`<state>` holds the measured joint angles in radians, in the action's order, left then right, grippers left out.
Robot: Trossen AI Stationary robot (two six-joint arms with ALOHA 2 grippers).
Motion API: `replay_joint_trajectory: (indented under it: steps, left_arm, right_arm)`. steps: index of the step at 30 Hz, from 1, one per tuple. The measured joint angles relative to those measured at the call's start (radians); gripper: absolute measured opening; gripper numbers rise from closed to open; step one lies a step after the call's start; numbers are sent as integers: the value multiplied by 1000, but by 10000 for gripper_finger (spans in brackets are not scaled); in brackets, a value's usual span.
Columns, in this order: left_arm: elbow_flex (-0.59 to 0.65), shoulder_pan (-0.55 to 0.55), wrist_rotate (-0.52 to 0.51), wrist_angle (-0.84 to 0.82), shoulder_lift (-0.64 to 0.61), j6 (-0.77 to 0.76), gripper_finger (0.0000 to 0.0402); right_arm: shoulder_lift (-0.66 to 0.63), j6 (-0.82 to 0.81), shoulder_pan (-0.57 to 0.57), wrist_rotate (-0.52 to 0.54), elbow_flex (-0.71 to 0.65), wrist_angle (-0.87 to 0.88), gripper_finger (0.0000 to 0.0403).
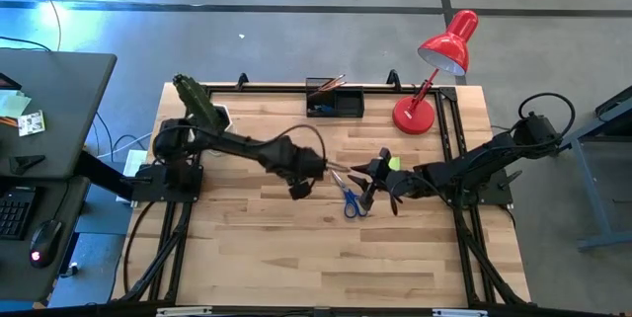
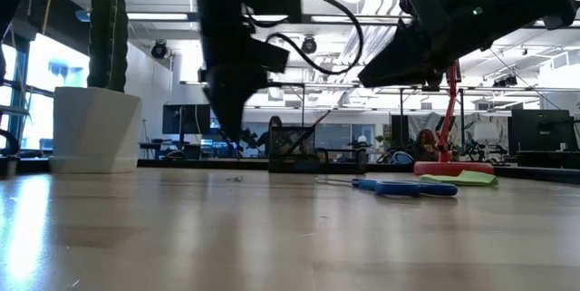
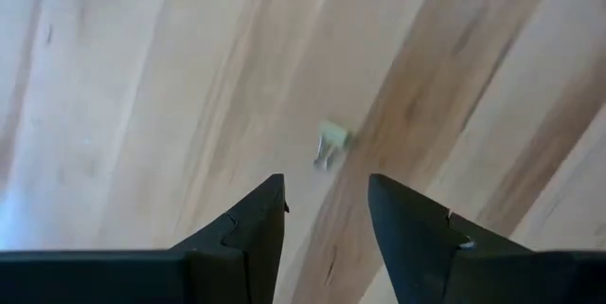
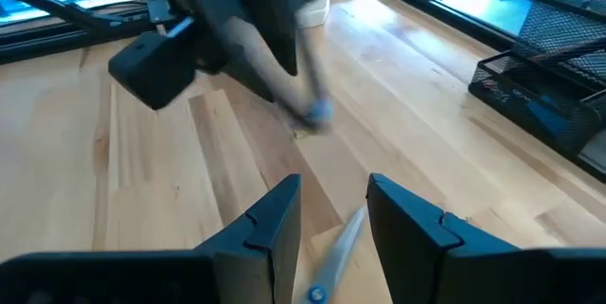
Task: Pick and place office supplies into organizer
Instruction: Put the yellow binder clip into the bottom left section of the desk organizer
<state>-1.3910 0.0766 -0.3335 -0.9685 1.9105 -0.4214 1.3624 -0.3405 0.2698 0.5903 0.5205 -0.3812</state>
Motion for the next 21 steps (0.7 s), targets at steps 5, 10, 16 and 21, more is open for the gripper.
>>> replay_joint_trajectory:
  steps: [5,10,16,21]
  left_arm:
    - [138,-116,-120,47,-84,-49,145]
    - [346,-253,-156,258,-262,-118,145]
    - [639,-399,-157,707,-492,-104,145]
    - [849,-473,-157,1096,-611,-30,145]
  right_arm:
    - [0,6,19,0,0,5,119]
    - [0,15,26,-8,0,4,119]
    - [5,66,-11,-166,0,-91,119]
    - [71,85,-67,-233,12,-185,119]
